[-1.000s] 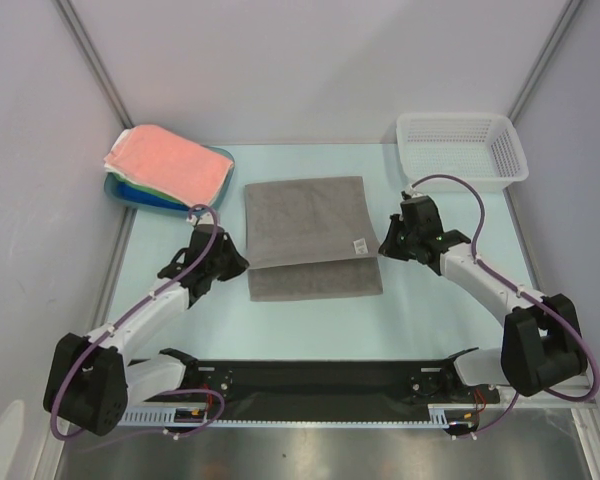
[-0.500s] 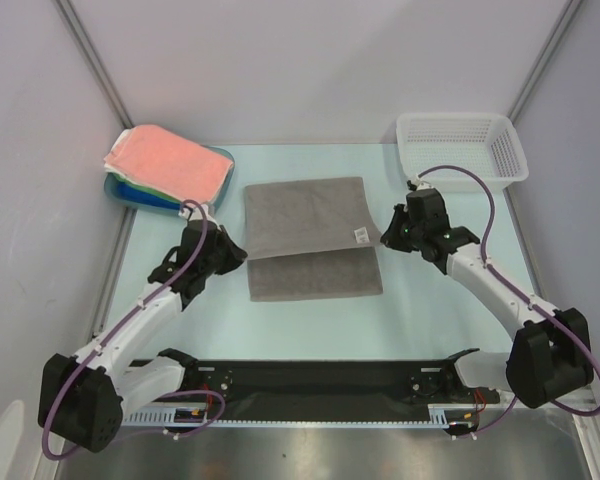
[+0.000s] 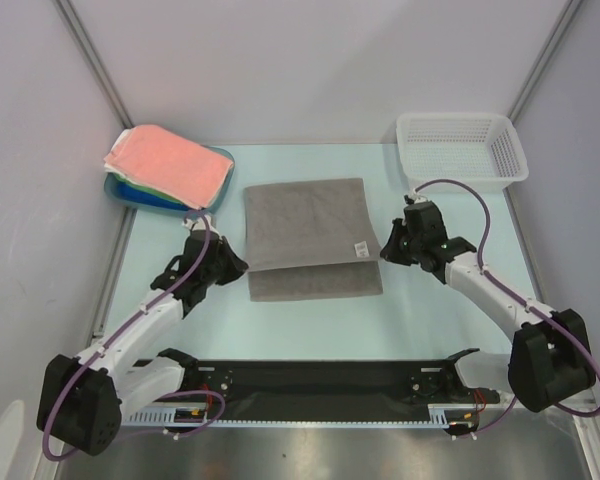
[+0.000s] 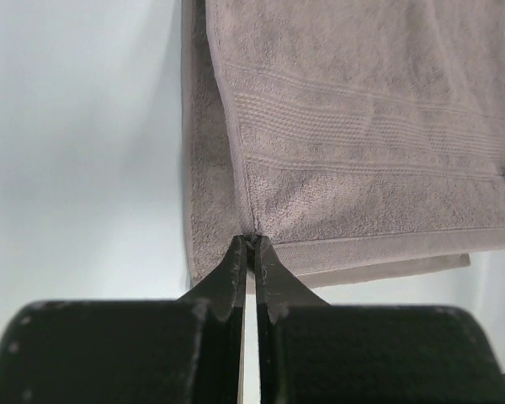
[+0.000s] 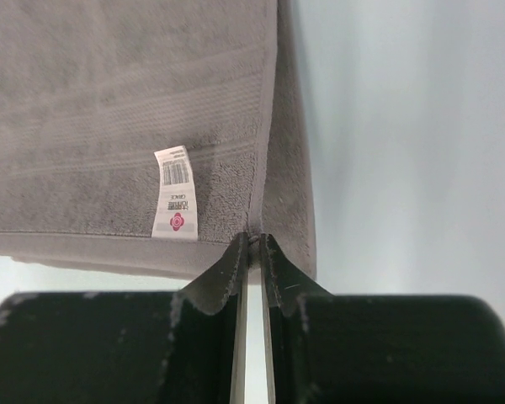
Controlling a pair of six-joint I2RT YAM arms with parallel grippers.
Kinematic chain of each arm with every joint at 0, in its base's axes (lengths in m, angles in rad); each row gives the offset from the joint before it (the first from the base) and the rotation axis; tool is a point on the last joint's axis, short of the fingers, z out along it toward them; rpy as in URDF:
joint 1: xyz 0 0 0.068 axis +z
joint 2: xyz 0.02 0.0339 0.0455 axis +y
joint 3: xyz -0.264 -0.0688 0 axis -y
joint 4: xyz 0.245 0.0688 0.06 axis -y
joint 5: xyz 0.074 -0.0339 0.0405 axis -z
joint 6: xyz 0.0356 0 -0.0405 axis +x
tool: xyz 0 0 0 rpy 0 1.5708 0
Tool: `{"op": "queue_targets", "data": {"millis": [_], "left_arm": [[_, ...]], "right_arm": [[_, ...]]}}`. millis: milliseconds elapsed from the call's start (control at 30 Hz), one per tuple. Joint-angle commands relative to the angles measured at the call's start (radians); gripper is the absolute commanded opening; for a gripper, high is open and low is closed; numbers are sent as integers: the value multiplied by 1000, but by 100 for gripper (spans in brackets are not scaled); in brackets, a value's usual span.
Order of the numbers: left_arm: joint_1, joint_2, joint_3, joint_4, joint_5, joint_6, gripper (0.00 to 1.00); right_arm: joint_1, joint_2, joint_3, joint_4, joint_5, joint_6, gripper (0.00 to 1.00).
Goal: Fold and stack the towels
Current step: Fold the towel
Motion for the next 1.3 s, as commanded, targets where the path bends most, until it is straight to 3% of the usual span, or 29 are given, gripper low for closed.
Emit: {"op": "queue_targets", "data": {"millis": [0, 533, 933, 1267], "left_arm": [[-1, 4, -41, 28, -27, -5, 0], [-51, 136, -129, 133, -22, -29, 0], [-50, -26, 31, -70, -100, 11, 0], [-50, -106, 45, -121, -102, 9, 0]], "right_arm": [[-4, -20, -66, 24, 30, 6, 0], [-3, 40, -212, 125, 25, 23, 0], [-3, -69, -40, -30, 73, -3, 0], [-1, -158, -22, -94, 85, -6, 0]]}}
